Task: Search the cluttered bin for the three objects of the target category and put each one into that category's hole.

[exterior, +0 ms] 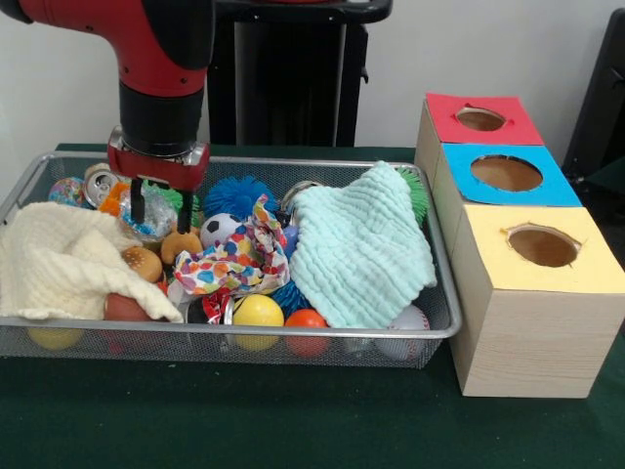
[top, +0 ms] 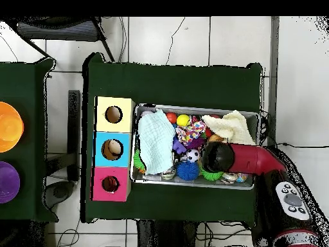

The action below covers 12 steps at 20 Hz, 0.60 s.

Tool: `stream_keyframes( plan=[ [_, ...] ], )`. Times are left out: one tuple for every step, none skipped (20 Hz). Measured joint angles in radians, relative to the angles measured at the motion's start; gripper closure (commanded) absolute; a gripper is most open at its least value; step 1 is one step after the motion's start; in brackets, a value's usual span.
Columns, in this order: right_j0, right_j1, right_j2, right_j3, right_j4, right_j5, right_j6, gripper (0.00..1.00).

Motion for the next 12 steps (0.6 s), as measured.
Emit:
stream_keyframes(
  plan=[
    [-0.013, 0.0, 0.006, 0.0, 0.0, 0.0, 0.0, 0.0],
    [-0.015, 0.0, 0.007, 0.0, 0.0, 0.0, 0.0, 0.0],
    [-0.029, 0.001, 0.013, 0.0, 0.0, 0.0, 0.0, 0.0],
    [-0.035, 0.002, 0.015, 0.0, 0.0, 0.0, 0.0, 0.0],
    [-0.04, 0.003, 0.016, 0.0, 0.0, 0.0, 0.0, 0.0],
    [-0.044, 0.004, 0.017, 0.0, 0.0, 0.0, 0.0, 0.0],
    [-0.054, 0.007, 0.019, 0.001, 0.0, 0.0, 0.0, 0.0],
    [-0.06, 0.009, 0.02, 0.002, 0.0, 0.0, 0.0, 0.0],
    [-0.067, 0.01, 0.022, 0.004, 0.0, 0.0, 0.0, 0.0],
    [-0.073, 0.012, 0.025, 0.005, 0.0, 0.0, 0.0, 0.0],
    [-0.079, 0.014, 0.028, 0.008, 0.0, 0.0, 0.0, 0.0],
    [-0.085, 0.016, 0.032, 0.011, 0.001, 0.0, 0.0, 0.0]
  ],
)
